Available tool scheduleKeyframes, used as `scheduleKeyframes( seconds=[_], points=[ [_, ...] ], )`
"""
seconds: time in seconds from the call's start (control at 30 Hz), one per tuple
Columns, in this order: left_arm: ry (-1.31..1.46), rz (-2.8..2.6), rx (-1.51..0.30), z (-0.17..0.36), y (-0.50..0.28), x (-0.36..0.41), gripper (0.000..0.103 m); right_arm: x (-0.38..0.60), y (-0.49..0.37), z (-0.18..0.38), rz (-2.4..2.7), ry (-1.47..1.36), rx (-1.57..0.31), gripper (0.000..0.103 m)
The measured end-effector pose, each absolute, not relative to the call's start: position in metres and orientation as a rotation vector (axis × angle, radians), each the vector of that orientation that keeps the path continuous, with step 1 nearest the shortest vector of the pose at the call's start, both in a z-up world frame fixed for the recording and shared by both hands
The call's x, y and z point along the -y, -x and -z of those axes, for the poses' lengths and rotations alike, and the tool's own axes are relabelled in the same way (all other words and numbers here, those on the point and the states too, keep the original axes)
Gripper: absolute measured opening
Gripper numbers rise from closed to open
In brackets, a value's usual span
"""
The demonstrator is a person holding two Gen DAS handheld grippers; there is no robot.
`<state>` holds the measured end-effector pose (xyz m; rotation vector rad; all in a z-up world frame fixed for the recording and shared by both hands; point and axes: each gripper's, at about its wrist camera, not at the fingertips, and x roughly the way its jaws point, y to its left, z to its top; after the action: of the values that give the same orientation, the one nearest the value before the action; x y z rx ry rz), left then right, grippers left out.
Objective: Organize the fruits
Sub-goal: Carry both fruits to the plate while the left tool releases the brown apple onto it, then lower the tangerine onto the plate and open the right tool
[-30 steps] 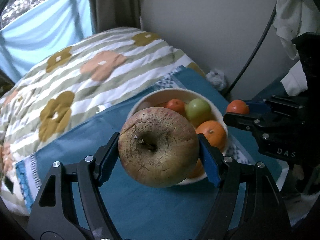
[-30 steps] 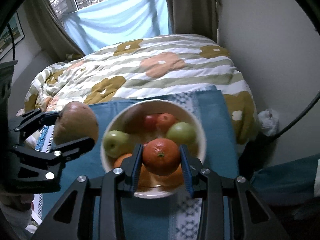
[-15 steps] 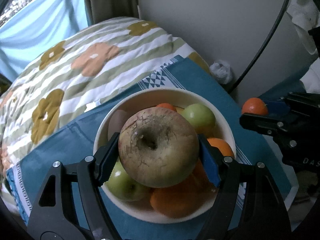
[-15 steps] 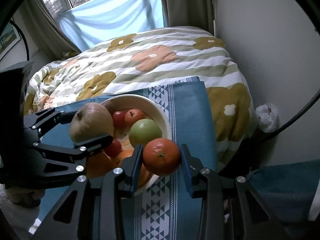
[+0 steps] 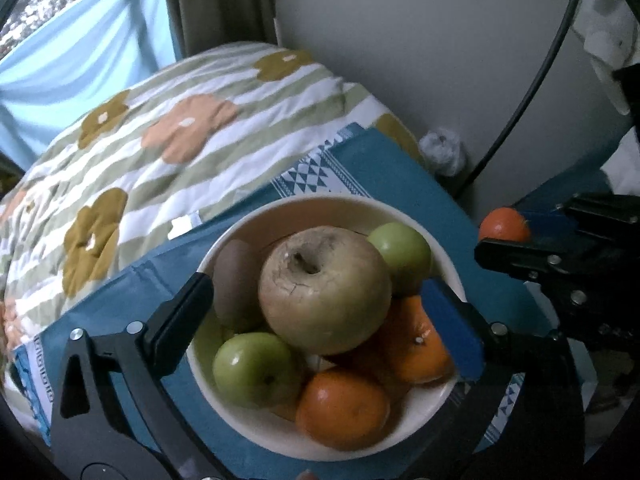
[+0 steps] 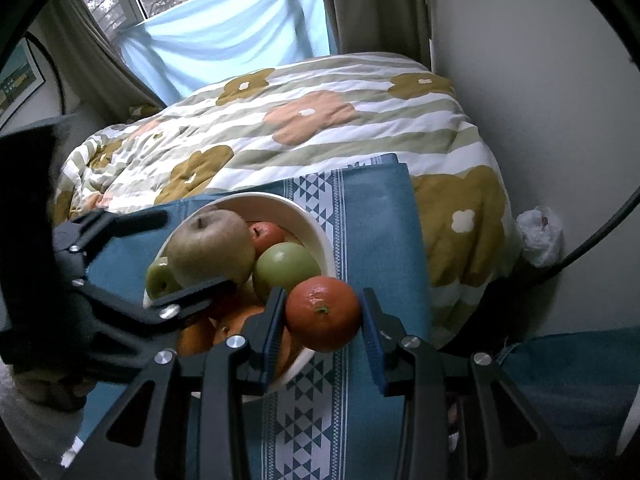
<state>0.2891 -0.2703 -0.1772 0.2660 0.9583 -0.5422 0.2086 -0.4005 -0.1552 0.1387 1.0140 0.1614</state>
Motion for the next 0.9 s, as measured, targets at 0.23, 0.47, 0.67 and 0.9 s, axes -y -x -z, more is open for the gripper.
scheduleKeyframes(
  seconds=[0.23,0.47,0.67,0.9],
  points=[
    [-0.206,0.506,-0.966,0.169,-0.282,0.246,0.103,0.4,-0.207,0.153,-0.174,-0.132,-1.008,0.034],
    [-0.158,0.432,-0.952,0.155,-0.262,0.211,0.103,0.383,-0.207,0.149,-0.238,-0.105,-1.003,0.034],
    [-0.117,0.348,-0.954,0.153,-0.244,0.177,0.103,0.354,-0.205,0.153,-0.329,-0.057,-1.005,0.034],
    [-0.076,0.259,-0.96,0.157,-0.219,0.145,0.103,0.324,-0.202,0.163,-0.425,-0.003,-1.003,0.034]
  ],
)
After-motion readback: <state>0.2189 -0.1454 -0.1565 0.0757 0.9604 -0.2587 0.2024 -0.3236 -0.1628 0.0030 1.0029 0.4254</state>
